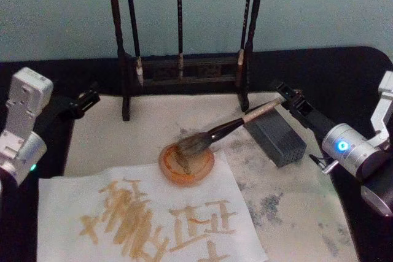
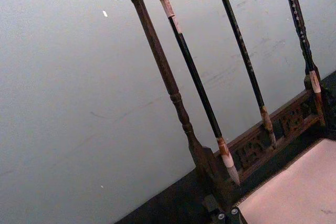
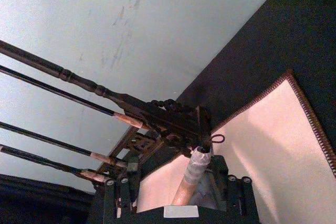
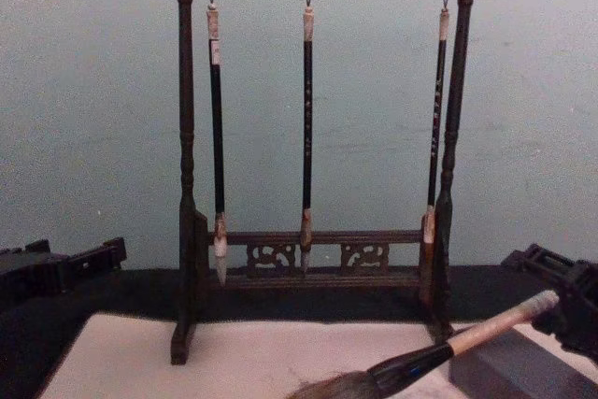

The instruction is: Pick up the brush from the inkstone, write on the paper, then place the brush back to its original position.

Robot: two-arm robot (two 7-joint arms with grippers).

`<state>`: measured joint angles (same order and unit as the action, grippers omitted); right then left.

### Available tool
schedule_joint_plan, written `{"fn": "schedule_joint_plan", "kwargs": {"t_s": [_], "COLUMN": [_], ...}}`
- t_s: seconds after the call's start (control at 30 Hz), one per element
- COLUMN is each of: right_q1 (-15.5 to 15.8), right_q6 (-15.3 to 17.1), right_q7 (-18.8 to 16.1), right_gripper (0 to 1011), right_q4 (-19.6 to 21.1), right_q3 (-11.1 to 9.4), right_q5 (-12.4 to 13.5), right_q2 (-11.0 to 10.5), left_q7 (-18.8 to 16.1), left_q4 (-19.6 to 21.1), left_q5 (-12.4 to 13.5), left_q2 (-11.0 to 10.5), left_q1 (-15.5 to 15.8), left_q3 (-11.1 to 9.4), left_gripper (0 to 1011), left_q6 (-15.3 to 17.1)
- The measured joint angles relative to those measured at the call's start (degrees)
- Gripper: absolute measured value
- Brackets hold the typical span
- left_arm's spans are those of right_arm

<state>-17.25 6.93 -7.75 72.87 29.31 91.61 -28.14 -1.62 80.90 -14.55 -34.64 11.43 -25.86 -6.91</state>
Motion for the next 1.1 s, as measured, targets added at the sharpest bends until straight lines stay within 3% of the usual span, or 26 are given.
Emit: {"fn": "schedule_joint_plan", "kwargs": {"t_s": [0.27,0.7,0.8,1.1], "right_q1": [0.01,0.01,0.01,0.01], "right_q6": [0.05,0.11,0.12,0.14], "right_q7": [-0.03,-0.09,-0.1,-0.1], "right_gripper": [727,264,205,196], "right_q4": [-0.04,-0.07,-0.06,-0.06], "right_q3": [-0.04,-0.04,-0.04,-0.04], "right_q5": [0.03,0.08,0.18,0.2], "right_q2": [0.03,0.03,0.03,0.03], "left_q7": [0.0,0.0,0.0,0.0], "left_q4": [0.0,0.0,0.0,0.0], "left_q5": [0.0,0.0,0.0,0.0], "left_q2": [0.0,0.0,0.0,0.0], "left_q1": [0.01,0.0,0.0,0.0], "left_q3": [0.0,0.0,0.0,0.0], "left_gripper": [1000,1002,1002,1002], "left_q6": [0.0,0.0,0.0,0.0]}}
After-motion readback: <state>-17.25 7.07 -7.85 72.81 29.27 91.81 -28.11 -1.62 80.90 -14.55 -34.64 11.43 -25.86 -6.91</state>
